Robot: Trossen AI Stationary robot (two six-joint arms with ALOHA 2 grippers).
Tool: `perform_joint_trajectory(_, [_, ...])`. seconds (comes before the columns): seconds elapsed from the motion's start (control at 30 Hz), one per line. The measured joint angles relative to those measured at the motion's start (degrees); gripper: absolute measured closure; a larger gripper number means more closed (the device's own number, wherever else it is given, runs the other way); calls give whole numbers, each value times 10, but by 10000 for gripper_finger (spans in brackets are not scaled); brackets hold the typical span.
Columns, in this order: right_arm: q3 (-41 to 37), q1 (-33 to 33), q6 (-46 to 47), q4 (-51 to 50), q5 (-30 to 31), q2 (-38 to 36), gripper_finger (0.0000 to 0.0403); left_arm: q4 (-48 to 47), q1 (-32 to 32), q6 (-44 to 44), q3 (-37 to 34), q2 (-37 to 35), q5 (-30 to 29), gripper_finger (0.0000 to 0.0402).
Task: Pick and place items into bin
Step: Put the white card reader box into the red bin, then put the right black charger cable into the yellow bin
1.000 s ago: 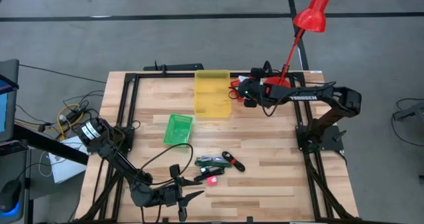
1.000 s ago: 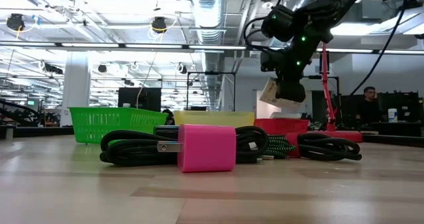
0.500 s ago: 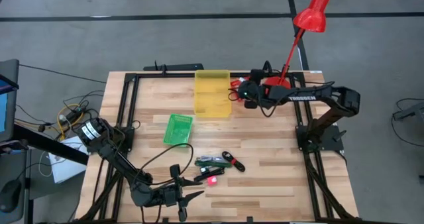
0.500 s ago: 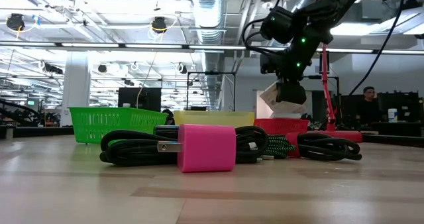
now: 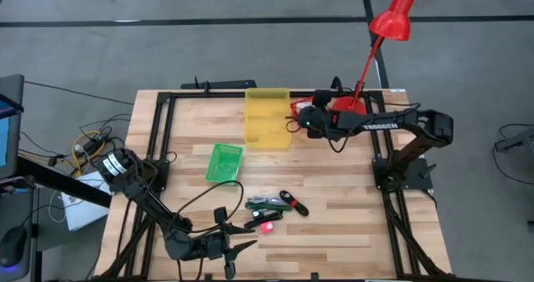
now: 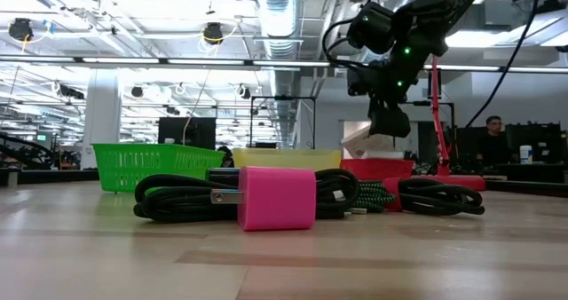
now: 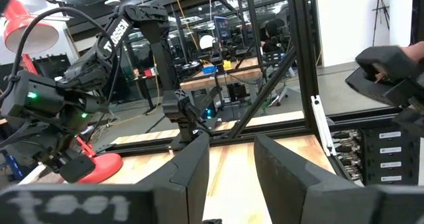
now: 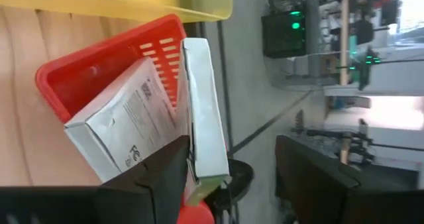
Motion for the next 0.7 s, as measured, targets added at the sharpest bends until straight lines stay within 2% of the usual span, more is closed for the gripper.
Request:
perform_joint_trajectory(0.27, [0,61,1,0,66,-26,176,14,0,-11,0,0,-3,290])
perform_joint_trajectory(0.5, [0,113,59,-2,75,-122,179,75,0,30,0,-1,-15,290])
perform_joint_trajectory(0.6, [0,135,126,-21,53,-185,179,134,0,70,0,-1,-76,290])
perform_joint_trajectory(0.7, [0,150,222,-46,-10,-255,180,186,4,128,0,-21,-170,290])
